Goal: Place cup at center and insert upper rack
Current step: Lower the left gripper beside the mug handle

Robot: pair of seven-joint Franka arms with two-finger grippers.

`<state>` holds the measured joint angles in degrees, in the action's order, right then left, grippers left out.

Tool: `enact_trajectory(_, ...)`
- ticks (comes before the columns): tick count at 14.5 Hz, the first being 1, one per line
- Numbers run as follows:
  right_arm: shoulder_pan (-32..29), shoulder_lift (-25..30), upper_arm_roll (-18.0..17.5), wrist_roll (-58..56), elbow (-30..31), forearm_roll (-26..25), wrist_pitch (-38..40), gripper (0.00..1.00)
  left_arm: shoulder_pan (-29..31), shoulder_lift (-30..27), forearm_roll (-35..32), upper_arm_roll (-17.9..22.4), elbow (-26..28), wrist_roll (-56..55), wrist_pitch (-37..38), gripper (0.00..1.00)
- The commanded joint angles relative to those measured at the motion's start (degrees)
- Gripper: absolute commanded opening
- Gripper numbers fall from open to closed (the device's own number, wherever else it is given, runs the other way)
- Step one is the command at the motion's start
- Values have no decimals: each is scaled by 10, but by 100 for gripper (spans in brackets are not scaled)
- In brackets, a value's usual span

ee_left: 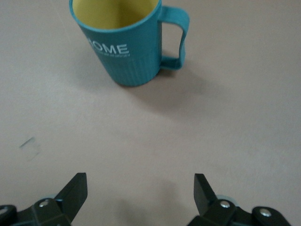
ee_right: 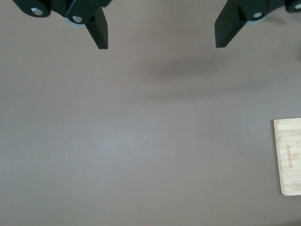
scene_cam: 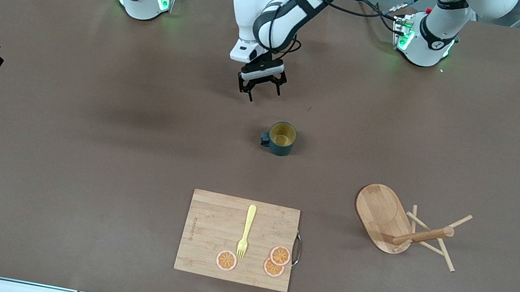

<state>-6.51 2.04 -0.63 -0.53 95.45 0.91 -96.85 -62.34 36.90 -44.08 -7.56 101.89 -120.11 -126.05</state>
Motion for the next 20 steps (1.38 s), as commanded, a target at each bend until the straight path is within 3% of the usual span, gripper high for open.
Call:
enact_trajectory(1, -7, 37, -9, -6, 42, -8, -17, 100, -8, 19, -53, 5, -18, -44, -2, 100)
enact_trajectory(13, -4, 40, -8, -20, 38, -6, 3, 100, -51, 86, -238, 7, -91, -136, 142, 100)
enact_trajectory(20, -4, 37, -7, -20, 30, -9, 9, 100, -65, 125, -257, 10, -121, -131, 180, 100)
